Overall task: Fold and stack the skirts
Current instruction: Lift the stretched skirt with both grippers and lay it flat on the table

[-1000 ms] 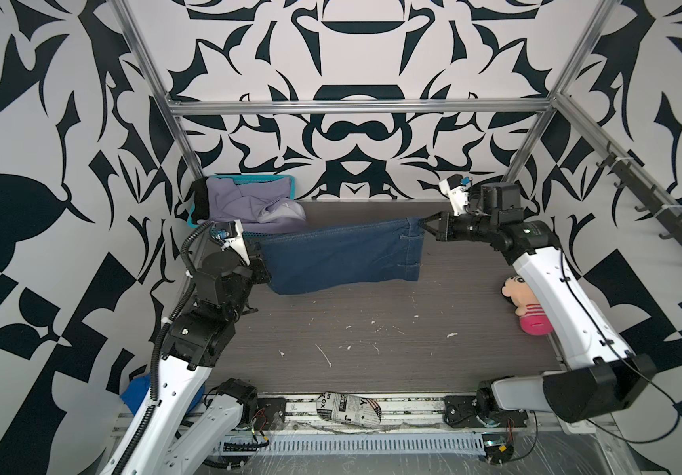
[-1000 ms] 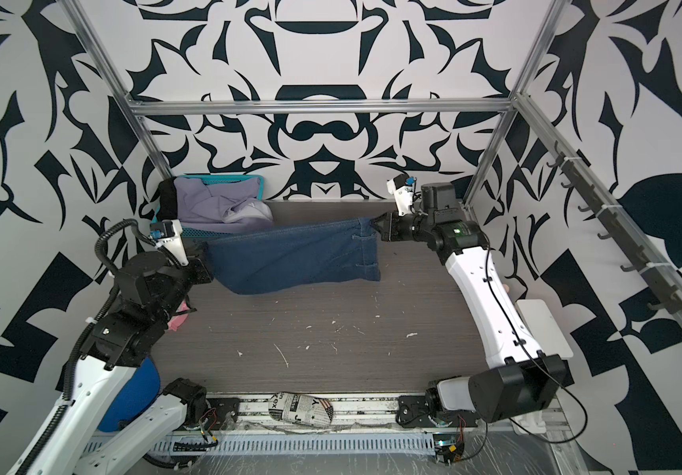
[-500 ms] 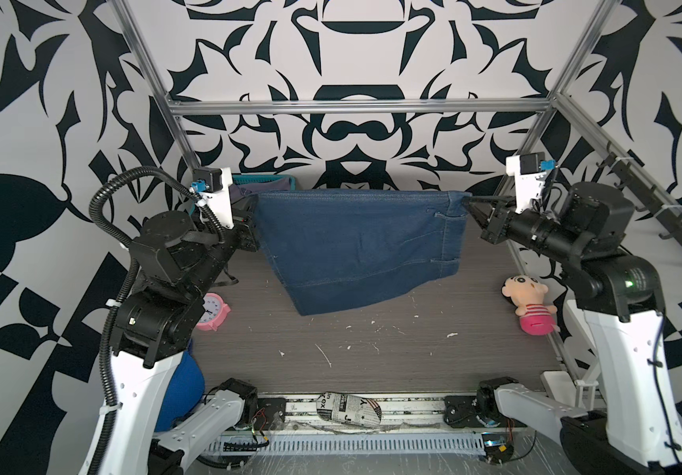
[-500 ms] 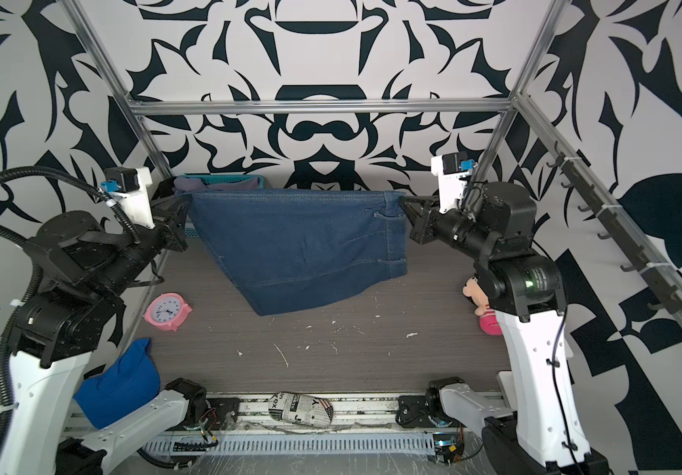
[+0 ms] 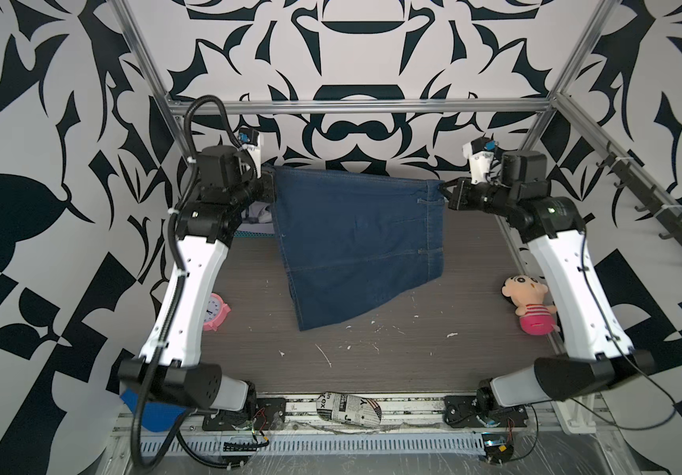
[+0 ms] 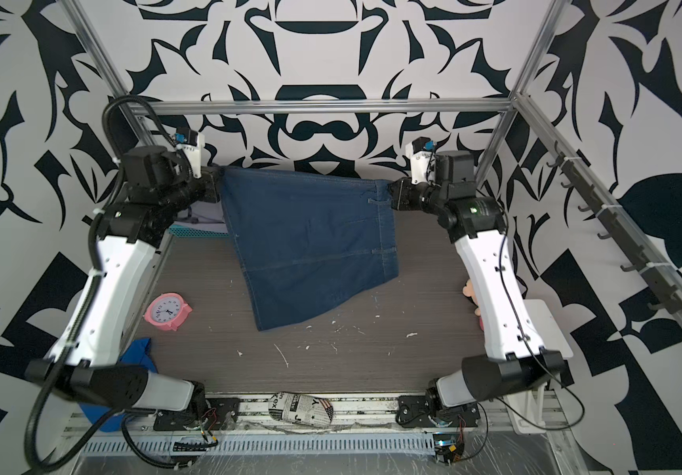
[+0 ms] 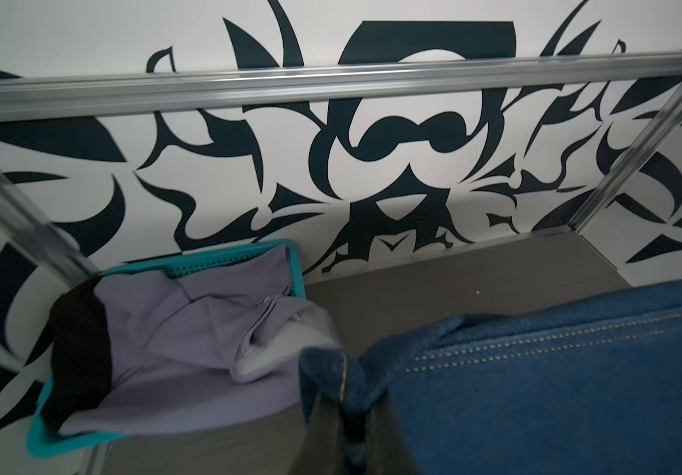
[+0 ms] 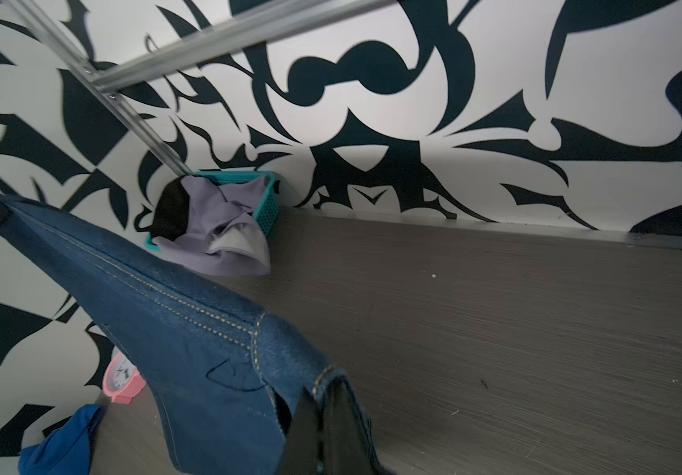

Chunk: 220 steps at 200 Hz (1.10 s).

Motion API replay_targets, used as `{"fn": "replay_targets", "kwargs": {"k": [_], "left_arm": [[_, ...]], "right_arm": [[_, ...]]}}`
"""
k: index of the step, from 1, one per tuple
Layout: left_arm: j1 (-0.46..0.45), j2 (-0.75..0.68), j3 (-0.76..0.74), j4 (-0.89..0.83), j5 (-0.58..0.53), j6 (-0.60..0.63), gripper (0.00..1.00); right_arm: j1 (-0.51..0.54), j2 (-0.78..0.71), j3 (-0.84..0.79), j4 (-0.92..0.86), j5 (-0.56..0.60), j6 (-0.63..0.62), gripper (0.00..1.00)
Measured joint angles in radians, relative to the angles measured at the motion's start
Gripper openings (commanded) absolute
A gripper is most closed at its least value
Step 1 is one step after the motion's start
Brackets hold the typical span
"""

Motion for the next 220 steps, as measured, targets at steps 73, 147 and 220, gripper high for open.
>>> {"fn": "replay_targets", "kwargs": {"k": [73,147,220], "left_arm": [[0.020,0.417,0.696,-0.030,0.145,0.011,0.00],[-0.069,-0.270,-0.646,0.392,0.167,0.074,0.00],[-0.272,-0.985,-1.536,0.442,0.021,-0.179,0.00]], "right_arm": [[-0.027,0.353,0.521,0.025,0.042,-0.005,0.00],[-0.038,-0.171,-0.525,0.385,0.060,0.008,0.00],[-0.039,-0.734,-1.432,0.479,0.039,0.261,0.19]]}}
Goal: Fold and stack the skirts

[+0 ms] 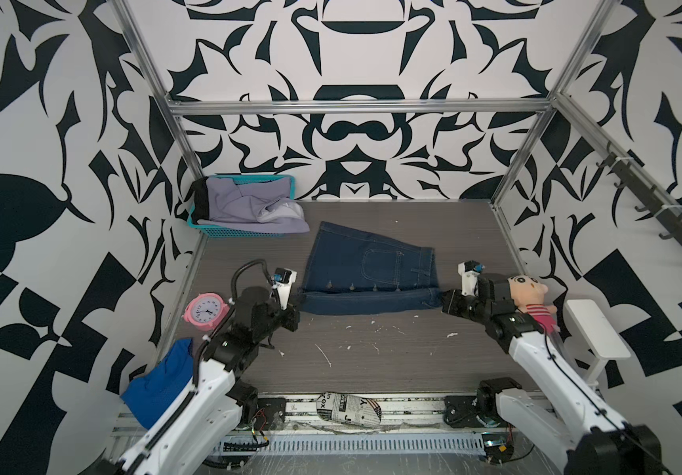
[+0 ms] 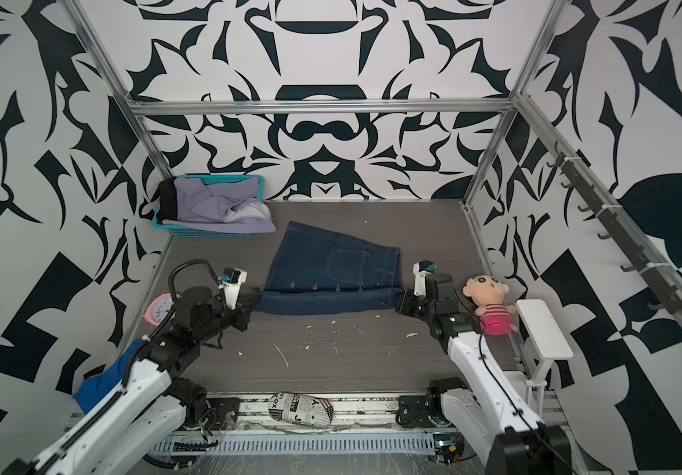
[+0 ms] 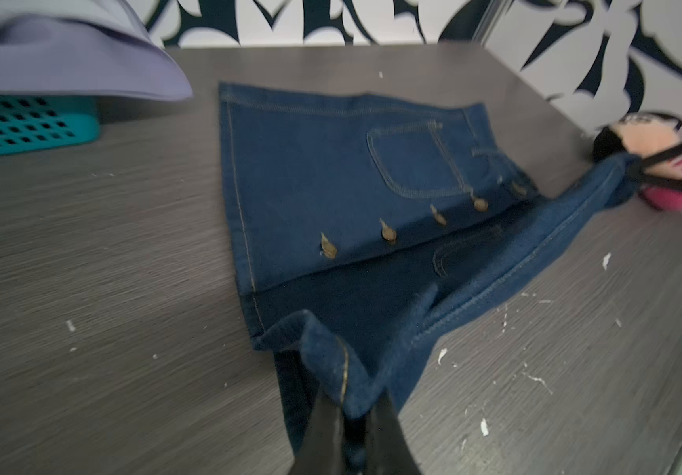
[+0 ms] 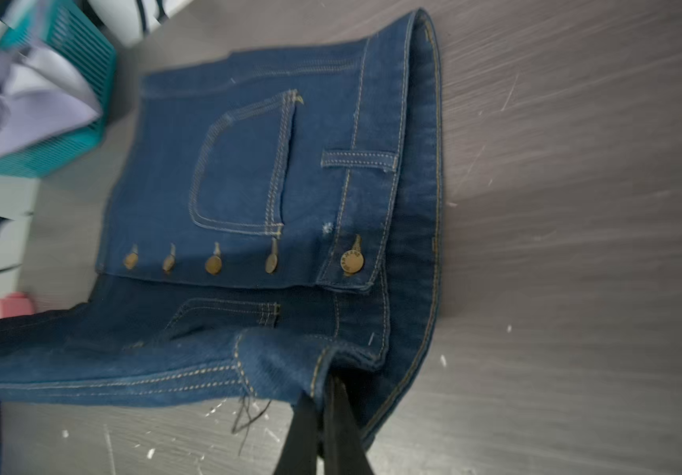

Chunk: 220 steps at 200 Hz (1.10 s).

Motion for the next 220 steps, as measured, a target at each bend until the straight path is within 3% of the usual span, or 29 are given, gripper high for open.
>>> {"fn": "replay_targets", "kwargs": {"k": [4,12,17,31,38,44,86,112,129,140,154,180,196,220], "left_arm": [[-0.002,-0.047,-0.013,-0.001,-0.009,-0.024,0.00],[-0.005,-0.124,-0.033,-0.006,-0.024,-0.072,0.00],[-0.004,-0.161,-0.043,-0.009,-0.030,-0.096,0.11],[-0.004,-0.247,-0.066,-0.031,-0.040,-0.166,0.63],[-0.004,-0.276,-0.070,-0.045,-0.038,-0.195,0.78],[-0.004,-0.298,-0.071,-0.060,-0.035,-0.218,0.81],[-0.004,-0.367,-0.040,-0.145,0.028,-0.307,0.77],[-0.004,-0.345,0.024,-0.159,0.016,-0.303,0.76],[-0.004,-0.279,0.050,-0.125,-0.038,-0.285,0.70],[-0.004,-0.154,0.081,-0.098,-0.071,-0.269,0.67],[-0.003,0.086,0.162,-0.089,-0.091,-0.249,0.55],[-0.001,0.576,0.370,-0.062,-0.095,-0.214,0.54],[-0.001,0.742,0.402,-0.025,-0.089,-0.208,0.54],[0.006,0.874,0.396,0.016,-0.080,-0.190,0.48]], "right_arm": [[0.000,-0.024,-0.011,0.004,-0.010,0.011,0.27],[0.000,-0.070,-0.027,0.004,-0.030,0.041,0.34],[0.000,-0.093,-0.033,0.006,-0.043,0.048,0.36],[0.000,-0.146,-0.037,-0.012,-0.075,0.080,0.39],[0.000,-0.178,-0.037,-0.027,-0.086,0.090,0.42],[0.000,-0.212,-0.033,-0.051,-0.093,0.090,0.43],[0.000,-0.390,0.077,-0.177,-0.097,0.084,0.45],[0.000,-0.280,0.154,-0.158,-0.094,0.077,0.43],[0.000,-0.110,0.184,-0.121,-0.093,0.078,0.33],[0.000,0.016,0.209,-0.101,-0.094,0.080,0.29],[0.013,0.185,0.261,-0.095,-0.071,0.075,0.29],[0.089,0.449,0.388,-0.138,0.052,0.026,0.33],[0.124,0.544,0.438,-0.129,0.107,0.004,0.32],[0.131,0.633,0.463,-0.093,0.154,-0.008,0.30]]}}
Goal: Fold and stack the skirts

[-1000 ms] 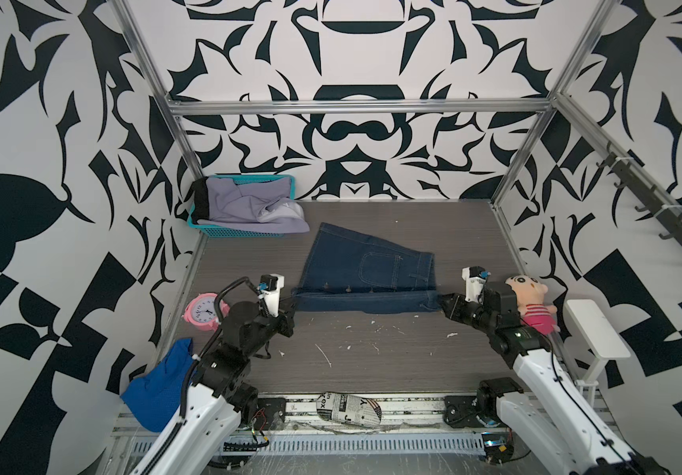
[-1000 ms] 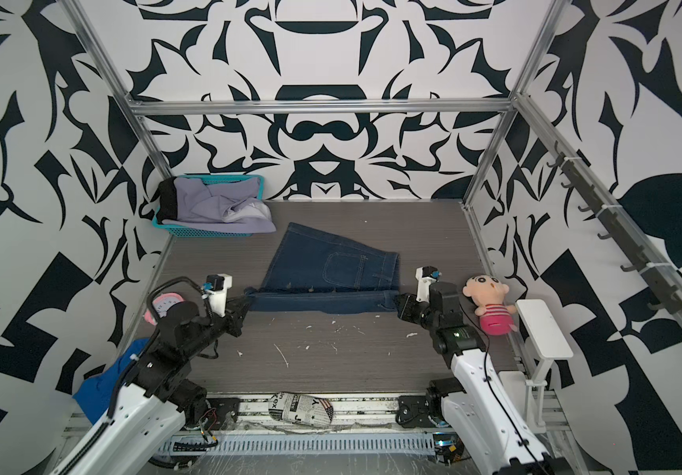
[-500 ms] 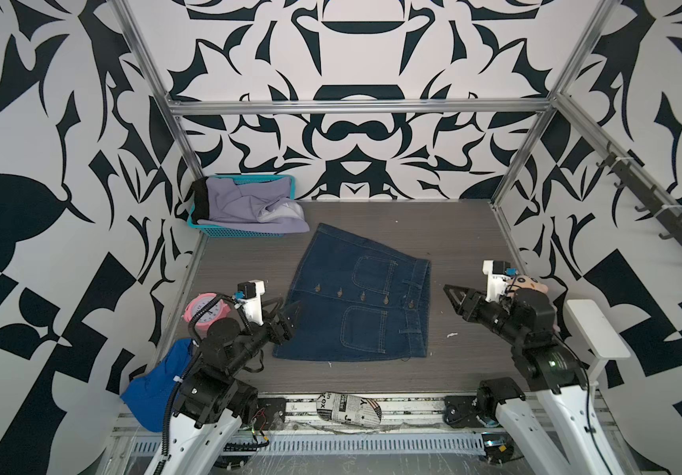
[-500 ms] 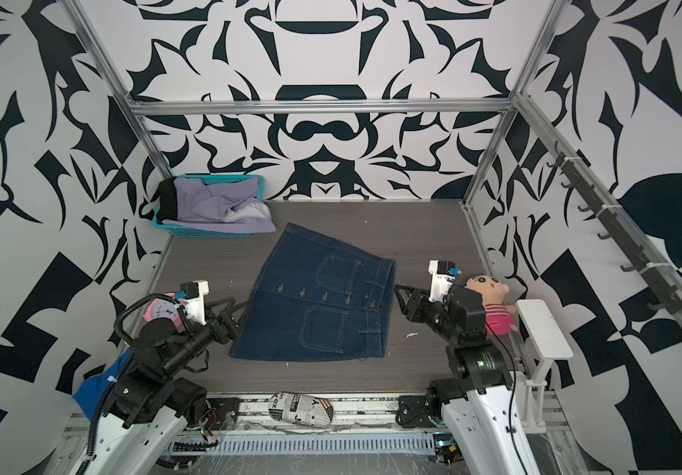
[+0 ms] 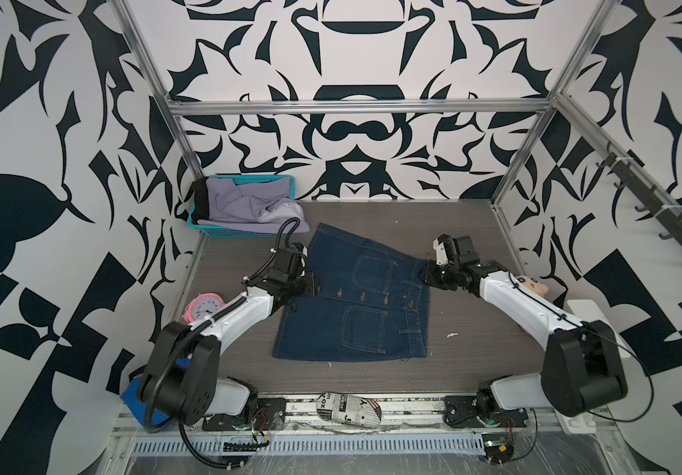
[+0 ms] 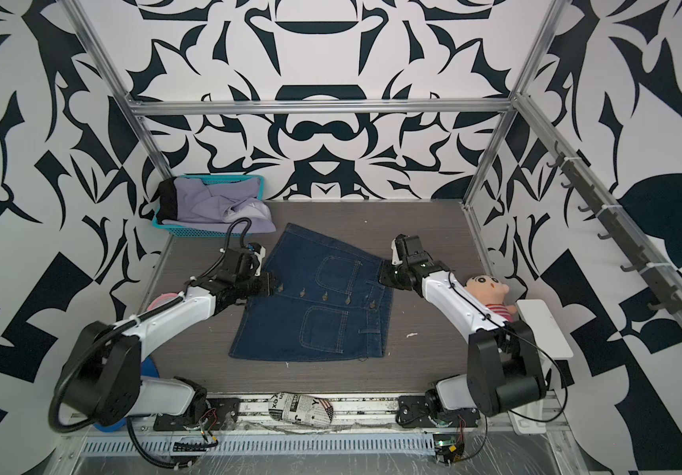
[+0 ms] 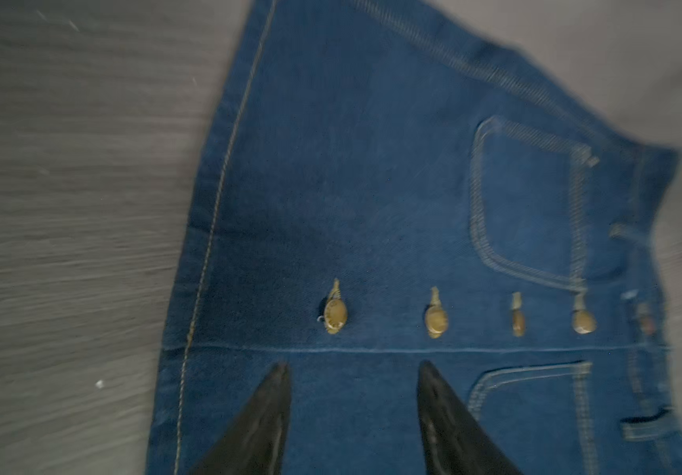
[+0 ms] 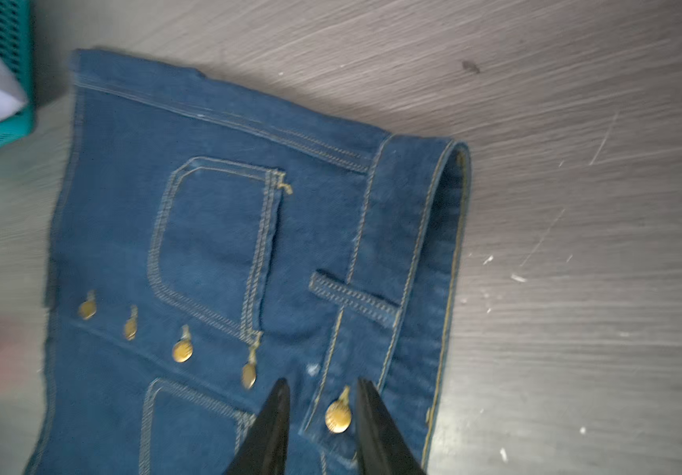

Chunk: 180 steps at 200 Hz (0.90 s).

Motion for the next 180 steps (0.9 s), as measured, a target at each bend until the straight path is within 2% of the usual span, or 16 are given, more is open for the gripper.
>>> {"fn": "replay_targets", "kwargs": {"k": [14,47,109,180], "left_arm": [[0.006,0.066,0.023,0.011,0.006,0.000,0.39],[0.011,0.229,0.125,0.050,0.002,-0.009,0.39],[0.013,0.388,0.251,0.047,-0.036,-0.094,0.35],[0.037,0.567,0.528,-0.015,-0.057,-0.180,0.34]], "right_arm": [[0.000,0.073,0.038,0.012,0.013,-0.003,0.26],[-0.002,0.247,0.124,0.049,0.034,0.000,0.24],[-0.004,0.453,0.284,0.033,0.078,0.002,0.21],[-0.041,0.752,0.657,0.026,0.048,0.020,0.15]]}}
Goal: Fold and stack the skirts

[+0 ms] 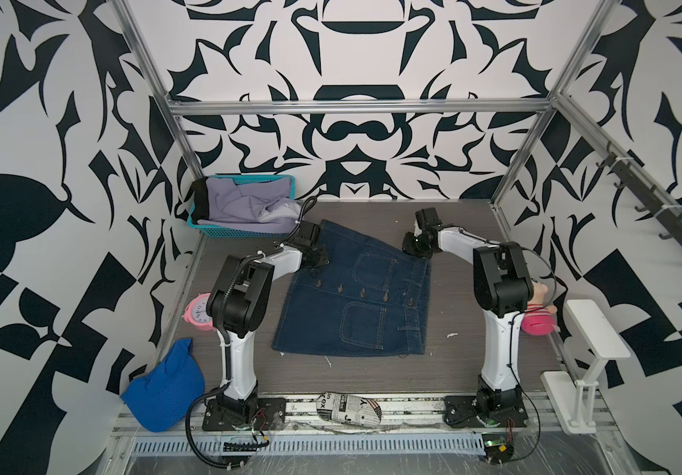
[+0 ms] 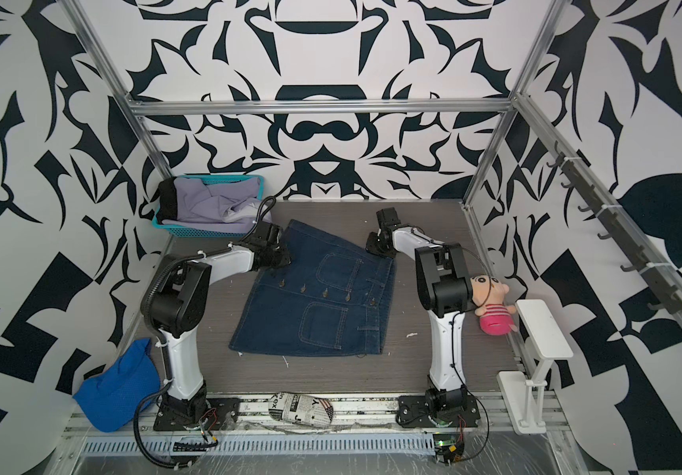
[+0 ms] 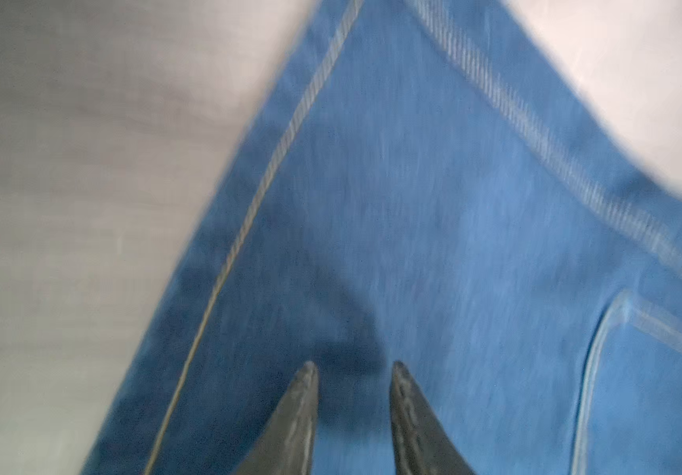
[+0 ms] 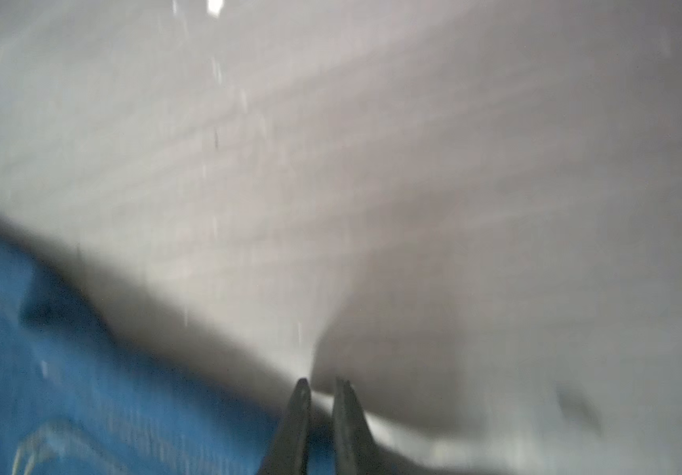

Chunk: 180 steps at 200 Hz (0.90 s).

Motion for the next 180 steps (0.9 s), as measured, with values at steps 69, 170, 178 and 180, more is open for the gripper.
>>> {"fn": "replay_targets", "kwargs": {"k": [69,170,178,180], "left_arm": [[-0.002,-0.184,-0.086,-0.043,-0.032,-0.034,0.28],[-0.053,-0.422,-0.319,-0.101,-0.159,-0.014,0.49],[-0.052,-0.468,-0.341,-0.098,-0.176,-0.019,0.49],[-0.052,-0.481,-0.346,-0.097,-0.182,-0.020,0.49]], "right_arm": [[0.040,-0.252,-0.048,-0.111,0.036,-0.028,0.07],[0.211,-0.391,-0.498,-0.127,0.184,0.017,0.00],[0.211,-0.383,-0.483,-0.129,0.198,0.014,0.00],[0.211,-0.378,-0.476,-0.130,0.203,0.013,0.00]]}}
